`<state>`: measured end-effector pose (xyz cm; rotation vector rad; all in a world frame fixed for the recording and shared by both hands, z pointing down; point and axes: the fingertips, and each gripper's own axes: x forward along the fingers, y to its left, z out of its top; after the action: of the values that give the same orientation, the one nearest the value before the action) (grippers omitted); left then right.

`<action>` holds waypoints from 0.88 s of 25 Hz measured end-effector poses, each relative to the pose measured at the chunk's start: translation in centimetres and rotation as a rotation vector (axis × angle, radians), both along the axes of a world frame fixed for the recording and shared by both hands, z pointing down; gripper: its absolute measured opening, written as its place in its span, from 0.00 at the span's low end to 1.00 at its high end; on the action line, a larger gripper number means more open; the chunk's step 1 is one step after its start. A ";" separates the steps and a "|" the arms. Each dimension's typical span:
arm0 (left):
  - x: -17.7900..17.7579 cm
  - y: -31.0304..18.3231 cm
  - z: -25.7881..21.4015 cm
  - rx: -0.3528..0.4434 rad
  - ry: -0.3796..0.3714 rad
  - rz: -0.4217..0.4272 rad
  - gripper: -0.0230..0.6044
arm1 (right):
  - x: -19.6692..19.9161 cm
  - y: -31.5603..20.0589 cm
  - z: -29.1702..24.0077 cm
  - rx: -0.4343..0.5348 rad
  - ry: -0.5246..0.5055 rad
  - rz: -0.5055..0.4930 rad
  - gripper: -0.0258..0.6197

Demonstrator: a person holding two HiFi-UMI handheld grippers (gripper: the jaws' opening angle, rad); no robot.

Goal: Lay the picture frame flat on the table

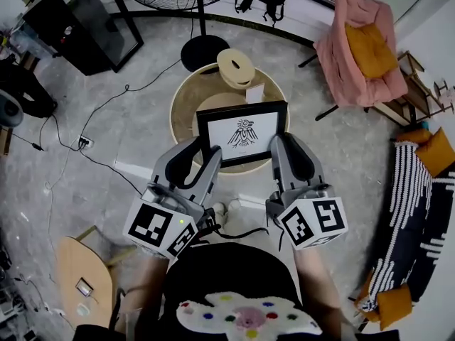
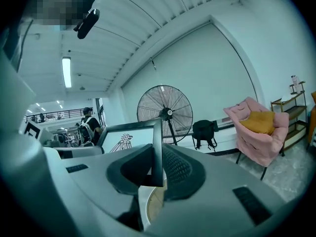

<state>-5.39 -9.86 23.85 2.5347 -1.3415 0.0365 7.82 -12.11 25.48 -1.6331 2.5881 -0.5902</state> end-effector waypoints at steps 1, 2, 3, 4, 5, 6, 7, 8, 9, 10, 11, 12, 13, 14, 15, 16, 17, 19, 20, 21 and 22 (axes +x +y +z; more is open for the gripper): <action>-0.2 -0.1 0.1 -0.003 -0.004 -0.010 0.25 | -0.1 0.0 0.0 0.000 0.009 -0.004 0.17; -0.3 -0.3 0.3 -0.009 -0.008 -0.018 0.25 | -0.2 0.0 0.1 -0.001 0.017 -0.008 0.17; -0.4 -0.4 0.6 -0.015 -0.012 -0.023 0.25 | -0.3 0.1 0.3 -0.004 0.026 -0.012 0.17; -0.5 -0.5 0.9 -0.020 -0.016 -0.024 0.25 | -0.4 0.0 0.5 -0.007 0.034 -0.016 0.17; -0.6 -0.6 1.2 -0.024 -0.023 -0.022 0.25 | -0.4 0.0 0.8 -0.010 0.041 -0.020 0.17; -0.6 -0.7 1.5 -0.029 -0.031 -0.019 0.24 | -0.5 0.0 1.2 -0.015 0.049 -0.024 0.17; -0.6 -0.7 2.0 -0.035 -0.041 -0.014 0.24 | -0.5 0.1 1.6 -0.023 0.057 -0.028 0.17; -0.6 -0.8 2.6 -0.044 -0.050 -0.009 0.24 | -0.5 0.2 2.2 -0.032 0.065 -0.030 0.17; -0.6 -0.8 3.2 -0.056 -0.058 -0.005 0.24 | -0.5 0.2 2.8 -0.043 0.075 -0.032 0.17; -0.6 -0.9 3.9 -0.068 -0.065 -0.001 0.24 | -0.5 0.3 3.4 -0.056 0.084 -0.034 0.17; -0.6 -1.0 4.7 -0.081 -0.072 0.001 0.24 | -0.5 0.3 4.2 -0.070 0.092 -0.037 0.17; -0.6 -1.0 5.5 -0.095 -0.079 0.002 0.24 | -0.5 0.4 4.9 -0.084 0.100 -0.040 0.17; -0.6 -1.0 6.3 -0.108 -0.086 0.003 0.23 | -0.5 0.4 5.7 -0.099 0.109 -0.043 0.17; -0.6 -1.1 7.1 -0.121 -0.091 0.003 0.23 | -0.5 0.4 6.5 -0.111 0.118 -0.047 0.17; -0.5 -1.2 7.9 -0.131 -0.095 0.003 0.23 | -0.5 0.4 7.2 -0.120 0.129 -0.052 0.17; -0.5 -1.3 8.7 -0.141 -0.099 0.002 0.23 | -0.5 0.3 7.9 -0.125 0.141 -0.058 0.17; -0.6 -1.4 9.5 -0.153 -0.102 0.000 0.23 | -0.6 0.2 8.6 -0.128 0.154 -0.067 0.17; -0.6 -1.4 11.1 -0.183 -0.105 -0.011 0.23 | -0.6 0.2 10.0 -0.133 0.177 -0.086 0.17; -0.6 -1.4 11.9 -0.198 -0.104 -0.016 0.23 | -0.6 0.1 10.7 -0.136 0.184 -0.092 0.17; -0.7 -1.4 12.6 -0.212 -0.102 -0.022 0.22 | -0.6 -0.1 11.4 -0.141 0.187 -0.096 0.16; -0.7 -1.5 13.4 -0.224 -0.096 -0.027 0.22 | -0.7 -0.2 12.2 -0.148 0.187 -0.098 0.16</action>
<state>-6.08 -11.38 37.26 2.3535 -1.3248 0.2906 7.14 -12.33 37.65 -1.6867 2.8341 -0.6802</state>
